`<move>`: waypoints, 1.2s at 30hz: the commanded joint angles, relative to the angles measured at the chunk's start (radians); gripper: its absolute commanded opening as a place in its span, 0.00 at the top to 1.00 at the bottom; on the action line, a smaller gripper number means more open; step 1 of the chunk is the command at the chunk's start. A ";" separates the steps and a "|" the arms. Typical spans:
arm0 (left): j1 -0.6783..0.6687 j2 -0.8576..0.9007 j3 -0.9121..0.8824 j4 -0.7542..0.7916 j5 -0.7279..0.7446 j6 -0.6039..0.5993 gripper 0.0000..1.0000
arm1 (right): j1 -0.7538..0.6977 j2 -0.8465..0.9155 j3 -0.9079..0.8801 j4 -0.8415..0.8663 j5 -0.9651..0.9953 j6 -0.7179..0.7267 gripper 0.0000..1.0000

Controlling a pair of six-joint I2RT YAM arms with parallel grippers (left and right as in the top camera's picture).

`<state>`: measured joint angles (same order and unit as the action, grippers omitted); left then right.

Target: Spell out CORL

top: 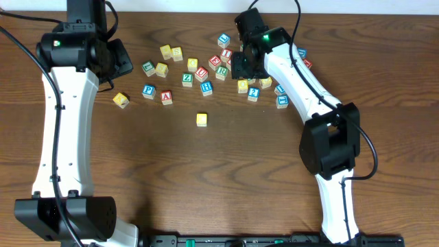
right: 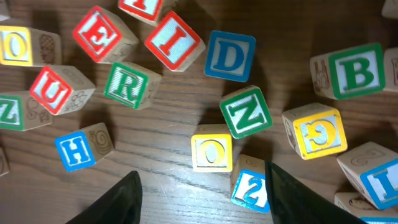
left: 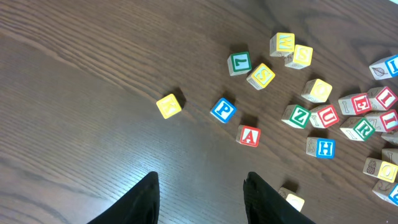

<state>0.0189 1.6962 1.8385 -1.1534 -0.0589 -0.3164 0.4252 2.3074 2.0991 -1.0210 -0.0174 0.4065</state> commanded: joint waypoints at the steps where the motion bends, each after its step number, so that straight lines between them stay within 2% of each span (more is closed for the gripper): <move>1: 0.002 -0.001 0.011 -0.006 -0.009 0.009 0.57 | 0.011 0.046 0.010 -0.004 0.032 0.047 0.44; 21: 0.002 -0.001 0.011 -0.012 -0.009 0.009 0.57 | 0.022 0.068 -0.023 0.033 0.046 0.080 0.51; 36: 0.002 -0.001 0.011 -0.013 -0.009 0.009 0.57 | 0.022 0.068 -0.116 0.137 0.045 0.094 0.51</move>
<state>0.0189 1.6962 1.8385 -1.1606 -0.0589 -0.3161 0.4393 2.3730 1.9919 -0.8963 0.0162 0.4862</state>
